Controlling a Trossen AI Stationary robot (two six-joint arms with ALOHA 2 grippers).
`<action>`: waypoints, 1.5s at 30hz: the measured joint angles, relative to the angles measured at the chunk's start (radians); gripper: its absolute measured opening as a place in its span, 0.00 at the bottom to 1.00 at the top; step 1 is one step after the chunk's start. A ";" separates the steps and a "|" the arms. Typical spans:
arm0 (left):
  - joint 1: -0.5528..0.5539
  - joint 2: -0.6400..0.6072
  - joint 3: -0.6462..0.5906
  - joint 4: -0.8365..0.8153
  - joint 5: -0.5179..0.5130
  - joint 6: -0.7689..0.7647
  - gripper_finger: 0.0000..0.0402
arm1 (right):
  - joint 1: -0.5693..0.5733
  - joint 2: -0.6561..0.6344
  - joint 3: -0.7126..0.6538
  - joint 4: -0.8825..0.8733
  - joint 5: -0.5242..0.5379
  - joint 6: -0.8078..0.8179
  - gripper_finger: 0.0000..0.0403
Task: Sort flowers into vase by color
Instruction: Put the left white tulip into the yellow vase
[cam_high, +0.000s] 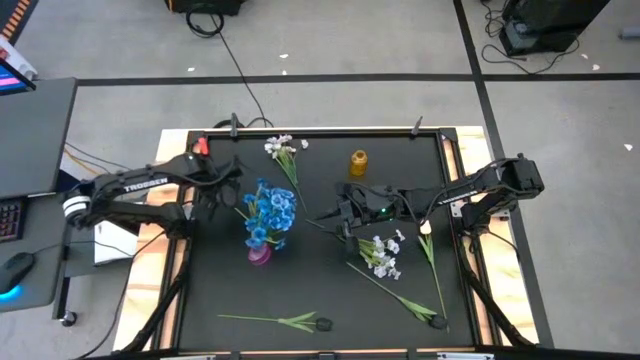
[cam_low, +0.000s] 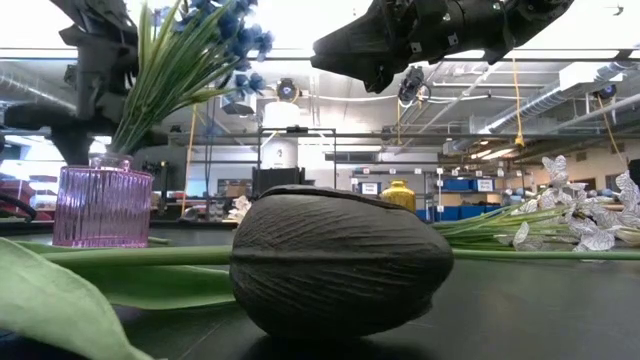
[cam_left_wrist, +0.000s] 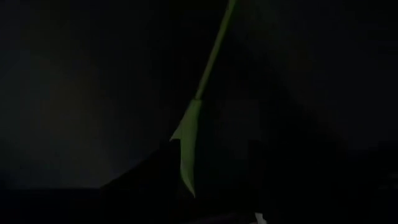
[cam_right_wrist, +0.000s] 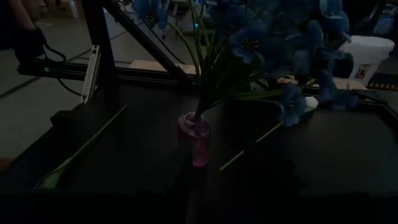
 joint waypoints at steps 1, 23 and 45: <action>0.000 0.008 -0.006 0.010 0.001 0.000 0.48 | 0.000 0.000 0.000 0.000 0.000 0.000 0.38; 0.000 0.273 -0.028 0.149 0.039 0.004 0.48 | 0.001 0.000 0.000 0.000 0.000 0.000 0.38; 0.000 0.363 -0.025 0.233 -0.004 -0.005 0.12 | 0.001 0.000 0.000 -0.008 -0.008 0.000 0.38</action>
